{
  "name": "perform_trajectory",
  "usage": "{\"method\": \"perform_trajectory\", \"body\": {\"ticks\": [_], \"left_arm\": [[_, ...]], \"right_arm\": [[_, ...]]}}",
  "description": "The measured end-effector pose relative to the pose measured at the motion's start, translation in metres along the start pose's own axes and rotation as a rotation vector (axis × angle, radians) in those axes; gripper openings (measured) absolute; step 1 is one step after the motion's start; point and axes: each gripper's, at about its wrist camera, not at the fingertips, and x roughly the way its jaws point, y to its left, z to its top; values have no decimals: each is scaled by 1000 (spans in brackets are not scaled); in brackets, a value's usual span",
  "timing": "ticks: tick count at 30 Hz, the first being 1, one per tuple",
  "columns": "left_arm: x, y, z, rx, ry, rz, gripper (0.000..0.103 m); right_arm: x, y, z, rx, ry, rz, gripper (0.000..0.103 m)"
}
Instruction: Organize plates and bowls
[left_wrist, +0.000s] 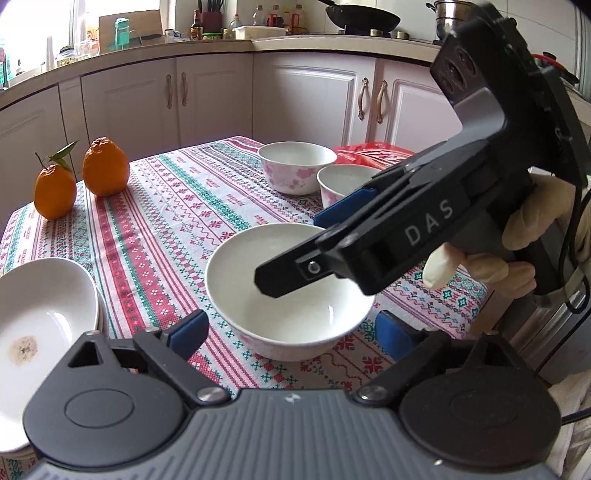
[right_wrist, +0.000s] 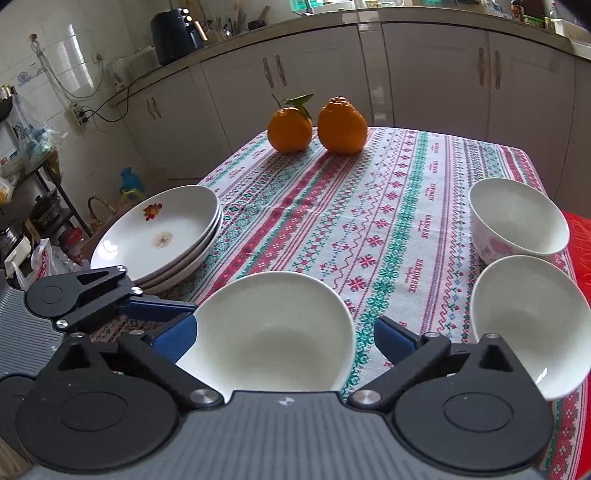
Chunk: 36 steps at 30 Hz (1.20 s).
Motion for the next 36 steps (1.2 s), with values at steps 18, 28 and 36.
{"method": "perform_trajectory", "body": {"ticks": [18, 28, 36], "left_arm": [[-29, -19, 30, 93, -38, 1, 100], [-6, -25, 73, 114, -65, 0, 101], [35, -33, 99, 136, -38, -36, 101]], "right_arm": [[-67, -7, -20, -58, -143, -220, 103], [-89, -42, -45, -50, -141, -442, 103], [-79, -61, -51, -47, -116, -478, 103]]}}
